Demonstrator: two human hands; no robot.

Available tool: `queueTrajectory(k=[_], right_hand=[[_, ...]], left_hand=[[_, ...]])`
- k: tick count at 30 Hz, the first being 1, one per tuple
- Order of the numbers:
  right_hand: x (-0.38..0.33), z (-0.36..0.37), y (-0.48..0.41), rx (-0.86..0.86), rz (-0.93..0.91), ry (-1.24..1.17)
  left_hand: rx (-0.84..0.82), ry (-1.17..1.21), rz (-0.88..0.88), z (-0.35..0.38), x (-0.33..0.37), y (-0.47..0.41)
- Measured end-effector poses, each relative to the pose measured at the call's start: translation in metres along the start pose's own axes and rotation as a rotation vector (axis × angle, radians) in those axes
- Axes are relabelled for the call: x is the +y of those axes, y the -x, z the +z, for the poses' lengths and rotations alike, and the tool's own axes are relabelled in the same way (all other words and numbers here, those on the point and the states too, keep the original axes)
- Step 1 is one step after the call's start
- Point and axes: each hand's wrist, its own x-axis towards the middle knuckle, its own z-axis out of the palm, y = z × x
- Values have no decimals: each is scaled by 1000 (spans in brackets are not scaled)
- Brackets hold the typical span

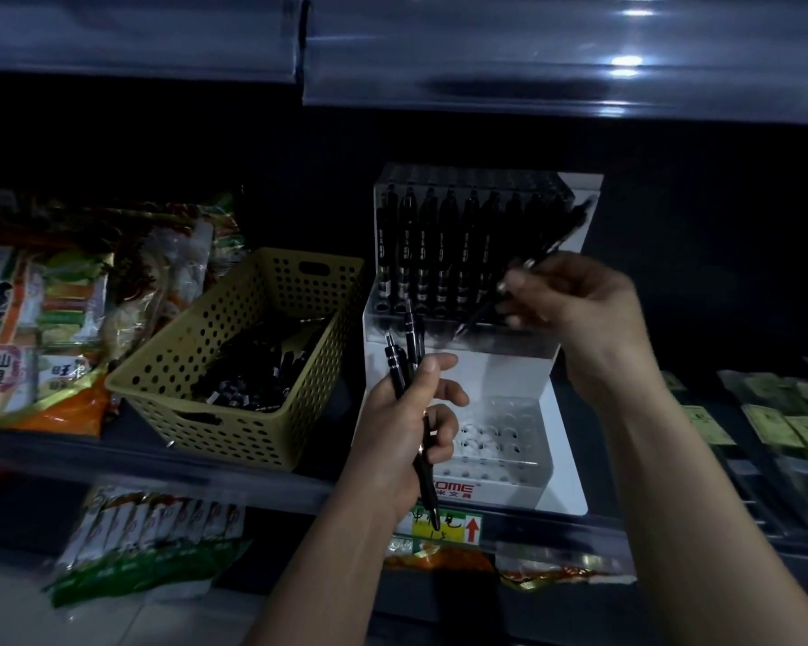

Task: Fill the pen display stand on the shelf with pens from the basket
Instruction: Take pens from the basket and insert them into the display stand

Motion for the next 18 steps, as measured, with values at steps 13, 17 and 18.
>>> queueTrajectory(k=[13, 17, 18], right_hand=[[9, -6, -10, 373, -327, 403], [8, -4, -10, 355, -377, 473], [7, -3, -9, 350, -385, 483]], left_hand=[[6, -30, -40, 0, 0, -3], [57, -46, -15, -1, 0, -3], [62, -40, -12, -1, 0, -3]])
